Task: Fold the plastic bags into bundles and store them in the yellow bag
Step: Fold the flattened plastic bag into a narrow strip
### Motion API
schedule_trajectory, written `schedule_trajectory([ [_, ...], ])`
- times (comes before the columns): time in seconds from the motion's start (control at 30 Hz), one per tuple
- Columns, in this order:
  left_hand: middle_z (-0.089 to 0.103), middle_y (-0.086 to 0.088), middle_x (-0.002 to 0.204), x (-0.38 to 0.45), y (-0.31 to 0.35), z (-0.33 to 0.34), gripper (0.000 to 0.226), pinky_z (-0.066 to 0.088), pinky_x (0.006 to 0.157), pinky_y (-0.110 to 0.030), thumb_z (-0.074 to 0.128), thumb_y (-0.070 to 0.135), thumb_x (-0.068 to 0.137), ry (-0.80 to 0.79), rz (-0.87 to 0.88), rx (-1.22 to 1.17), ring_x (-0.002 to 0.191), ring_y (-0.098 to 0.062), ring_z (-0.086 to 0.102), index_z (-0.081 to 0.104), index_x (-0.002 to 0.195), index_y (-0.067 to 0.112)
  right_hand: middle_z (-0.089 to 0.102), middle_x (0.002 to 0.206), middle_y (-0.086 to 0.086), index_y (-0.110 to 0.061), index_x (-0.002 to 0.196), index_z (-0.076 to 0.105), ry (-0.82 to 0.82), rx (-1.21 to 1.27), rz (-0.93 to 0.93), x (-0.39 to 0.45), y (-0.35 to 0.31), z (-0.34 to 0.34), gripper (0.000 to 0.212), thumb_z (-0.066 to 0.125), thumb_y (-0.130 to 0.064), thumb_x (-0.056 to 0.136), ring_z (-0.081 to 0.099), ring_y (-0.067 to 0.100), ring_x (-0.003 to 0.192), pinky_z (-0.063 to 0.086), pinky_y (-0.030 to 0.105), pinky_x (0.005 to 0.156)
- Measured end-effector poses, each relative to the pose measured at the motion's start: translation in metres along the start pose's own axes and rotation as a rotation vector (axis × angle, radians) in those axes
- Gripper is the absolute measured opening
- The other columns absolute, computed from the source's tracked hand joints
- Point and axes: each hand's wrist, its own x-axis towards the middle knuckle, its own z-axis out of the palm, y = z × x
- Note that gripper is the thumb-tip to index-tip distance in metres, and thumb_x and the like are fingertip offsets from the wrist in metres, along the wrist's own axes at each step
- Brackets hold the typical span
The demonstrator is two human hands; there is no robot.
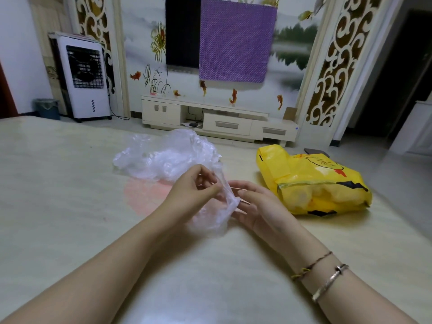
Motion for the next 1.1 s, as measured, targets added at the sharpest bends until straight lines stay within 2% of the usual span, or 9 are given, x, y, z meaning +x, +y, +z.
schedule_trajectory([
  [0.13, 0.052, 0.005, 0.067, 0.001, -0.003, 0.002, 0.020, 0.040, 0.053, -0.019, 0.074, 0.020, 0.081, 0.073, -0.031, 0.113, 0.056, -0.007, 0.047, 0.055, 0.080, 0.017, 0.069, 0.094, 0.014, 0.000, 0.106, 0.062, -0.007, 0.028, -0.023, 0.000, 0.001, -0.001, 0.031, 0.036, 0.011, 0.092, 0.066, 0.022, 0.083, 0.057, 0.028, 0.070],
  [0.23, 0.063, 0.003, 0.080, 0.000, -0.002, 0.003, 0.021, 0.043, 0.058, -0.022, 0.075, 0.031, 0.081, 0.019, -0.087, 0.143, 0.066, -0.008, 0.055, 0.063, 0.089, 0.016, 0.069, 0.087, 0.011, -0.004, 0.100, 0.062, 0.001, 0.019, -0.050, -0.001, 0.000, -0.001, 0.023, 0.045, 0.008, 0.092, 0.065, 0.018, 0.076, 0.054, 0.026, 0.066],
  [0.37, 0.073, -0.004, 0.084, -0.005, 0.008, 0.008, 0.004, 0.051, 0.078, -0.028, 0.073, 0.012, 0.083, -0.022, 0.014, 0.021, 0.078, -0.012, 0.066, 0.072, 0.086, 0.009, 0.065, 0.091, 0.013, -0.004, 0.106, 0.057, 0.018, 0.085, -0.068, -0.002, 0.001, -0.002, 0.018, 0.059, -0.001, 0.089, 0.063, 0.020, 0.079, 0.052, 0.027, 0.069],
  [0.53, 0.072, 0.001, 0.073, -0.012, 0.020, 0.014, 0.009, 0.047, 0.068, -0.023, 0.068, 0.003, 0.084, 0.007, 0.181, 0.003, 0.071, -0.005, 0.065, 0.073, 0.080, 0.010, 0.062, 0.113, 0.017, 0.004, 0.121, 0.057, -0.052, 0.082, -0.003, -0.003, 0.001, 0.004, 0.040, 0.059, -0.022, 0.091, 0.060, 0.025, 0.098, 0.052, 0.028, 0.076],
  [0.6, 0.072, -0.001, 0.075, -0.012, 0.022, 0.016, 0.011, 0.049, 0.069, -0.022, 0.069, 0.001, 0.082, 0.007, 0.204, -0.025, 0.073, -0.008, 0.066, 0.073, 0.079, 0.010, 0.062, 0.122, 0.022, 0.009, 0.126, 0.054, -0.079, 0.058, -0.016, -0.004, -0.001, 0.004, 0.045, 0.055, -0.022, 0.095, 0.061, 0.030, 0.108, 0.052, 0.033, 0.089],
  [0.73, 0.072, -0.003, 0.074, -0.007, 0.022, 0.010, 0.009, 0.049, 0.071, -0.020, 0.071, -0.002, 0.079, 0.080, 0.218, -0.054, 0.070, -0.008, 0.064, 0.072, 0.079, 0.007, 0.068, 0.097, 0.018, 0.001, 0.097, 0.060, 0.035, 0.152, -0.079, -0.005, -0.010, -0.002, 0.013, 0.058, -0.010, 0.090, 0.069, 0.021, 0.088, 0.057, 0.028, 0.077],
  [0.87, 0.067, 0.007, 0.071, -0.007, 0.023, -0.002, 0.014, 0.045, 0.063, -0.013, 0.069, -0.002, 0.082, 0.074, 0.129, -0.059, 0.063, 0.000, 0.059, 0.070, 0.081, 0.011, 0.071, 0.079, 0.009, -0.006, 0.093, 0.052, 0.190, 0.243, -0.181, -0.005, -0.022, -0.016, 0.004, 0.051, -0.008, 0.096, 0.071, 0.018, 0.079, 0.059, 0.029, 0.067],
  [1.0, 0.057, 0.009, 0.066, -0.004, 0.022, -0.018, 0.018, 0.044, 0.066, -0.021, 0.070, 0.001, 0.081, -0.038, -0.066, 0.019, 0.064, -0.007, 0.054, 0.069, 0.093, 0.014, 0.073, 0.082, 0.006, -0.009, 0.097, 0.051, 0.340, 0.199, -0.331, -0.009, -0.032, -0.024, 0.006, 0.047, -0.012, 0.100, 0.065, 0.015, 0.070, 0.055, 0.026, 0.060],
  [1.1, 0.062, 0.004, 0.091, -0.003, 0.025, -0.021, 0.030, 0.048, 0.081, -0.025, 0.074, 0.015, 0.081, -0.176, -0.213, -0.215, 0.085, -0.010, 0.059, 0.066, 0.110, 0.014, 0.073, 0.073, 0.002, -0.010, 0.091, 0.051, 0.382, 0.032, -0.374, -0.013, -0.035, -0.019, 0.008, 0.054, -0.014, 0.097, 0.062, 0.016, 0.061, 0.054, 0.030, 0.054],
])
